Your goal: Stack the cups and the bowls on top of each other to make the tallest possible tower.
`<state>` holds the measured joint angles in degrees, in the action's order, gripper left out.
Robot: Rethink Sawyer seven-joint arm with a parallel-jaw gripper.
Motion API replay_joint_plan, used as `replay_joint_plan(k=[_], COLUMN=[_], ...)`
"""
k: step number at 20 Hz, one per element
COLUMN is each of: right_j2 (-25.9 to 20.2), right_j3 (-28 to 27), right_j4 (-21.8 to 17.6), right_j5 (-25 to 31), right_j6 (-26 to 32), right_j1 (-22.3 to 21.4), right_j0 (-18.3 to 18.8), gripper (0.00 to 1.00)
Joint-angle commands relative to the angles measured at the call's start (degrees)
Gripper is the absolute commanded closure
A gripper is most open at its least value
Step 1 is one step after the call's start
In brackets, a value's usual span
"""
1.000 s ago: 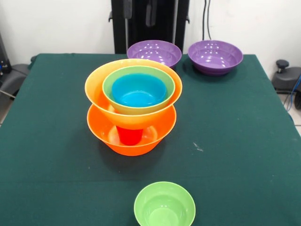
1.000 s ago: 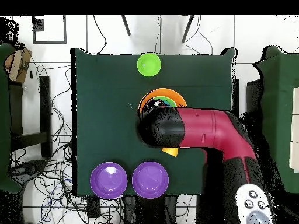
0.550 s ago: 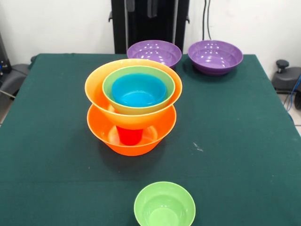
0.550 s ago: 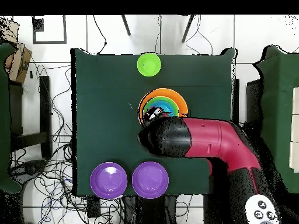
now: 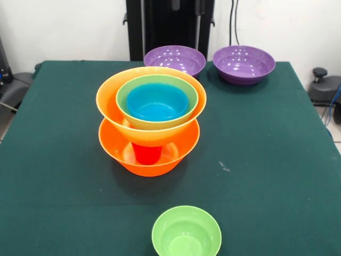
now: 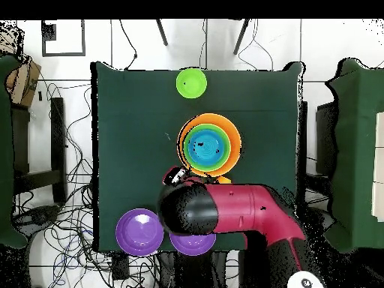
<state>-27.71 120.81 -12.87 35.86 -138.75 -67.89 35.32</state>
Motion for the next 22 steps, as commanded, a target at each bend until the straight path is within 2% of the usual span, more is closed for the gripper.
replay_joint_plan(k=[1,4,6,12,18,22], right_j2=[-5.35,-6.06,-5.77,-0.67,-0.66,1.68], right_j3=[13.27,14.19,14.17,8.93,7.20,2.60], right_j4=[-0.08,0.37,-0.68,-9.80,-11.26,-14.81], right_j5=[-6.33,-6.08,-6.70,-10.00,-8.62,-8.63], right_j6=[8.41,8.49,7.48,4.15,4.15,2.43], right_j1=[-1.95,-3.12,-2.33,8.33,9.82,13.92], right_j0=[1.03,1.41,1.31,-0.56,0.20,-1.20], gripper=[0.00,0.00,0.00,0.00,0.00,0.00])
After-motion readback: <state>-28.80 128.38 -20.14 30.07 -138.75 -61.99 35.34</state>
